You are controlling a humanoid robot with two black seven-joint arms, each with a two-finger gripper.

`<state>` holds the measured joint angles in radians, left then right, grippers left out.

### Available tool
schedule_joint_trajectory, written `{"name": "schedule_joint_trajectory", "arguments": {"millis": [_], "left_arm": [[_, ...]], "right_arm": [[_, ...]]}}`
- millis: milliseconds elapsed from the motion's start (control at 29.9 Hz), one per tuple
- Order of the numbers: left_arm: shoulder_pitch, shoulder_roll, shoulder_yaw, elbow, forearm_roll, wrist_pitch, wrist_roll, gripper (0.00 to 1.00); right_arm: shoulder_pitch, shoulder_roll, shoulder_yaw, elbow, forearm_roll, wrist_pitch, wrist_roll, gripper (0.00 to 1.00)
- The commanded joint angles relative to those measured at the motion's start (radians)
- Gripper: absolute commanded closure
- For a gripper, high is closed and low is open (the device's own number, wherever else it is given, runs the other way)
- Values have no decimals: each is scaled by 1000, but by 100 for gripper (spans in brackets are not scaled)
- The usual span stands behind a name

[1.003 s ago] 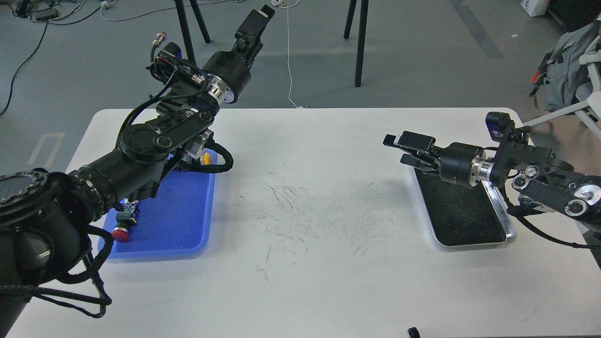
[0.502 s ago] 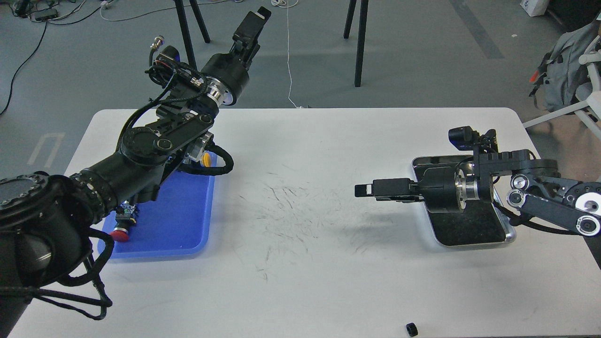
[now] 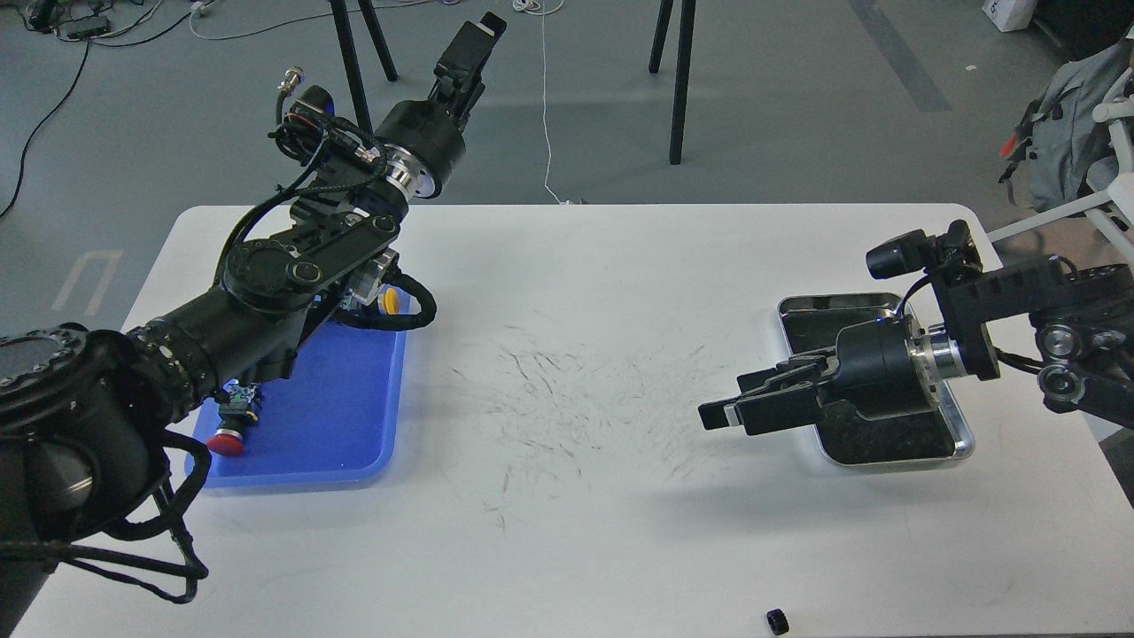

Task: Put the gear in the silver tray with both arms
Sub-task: 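Swing the right gripper from the silver tray toward the black gear, then lower the right gripper onto the black gear near the table edge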

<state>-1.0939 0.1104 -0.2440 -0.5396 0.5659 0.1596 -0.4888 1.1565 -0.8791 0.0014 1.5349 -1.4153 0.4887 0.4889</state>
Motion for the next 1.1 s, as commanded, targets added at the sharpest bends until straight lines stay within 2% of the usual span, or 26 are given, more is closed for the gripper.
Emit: {"name": "schedule_joint_trajectory", "arguments": {"millis": [0, 669, 1070], "left_arm": [[-6, 0, 0, 0, 2, 0, 0, 1], [-4, -9, 6, 1, 5, 0, 0, 1], [0, -14, 8, 3, 9, 0, 0, 1]], "right_arm": [[12, -6, -3, 19, -10, 0, 0, 2], [-12, -3, -213, 44, -316, 0, 0, 2], [-86, 34, -224, 31, -344, 0, 0, 3]]}}
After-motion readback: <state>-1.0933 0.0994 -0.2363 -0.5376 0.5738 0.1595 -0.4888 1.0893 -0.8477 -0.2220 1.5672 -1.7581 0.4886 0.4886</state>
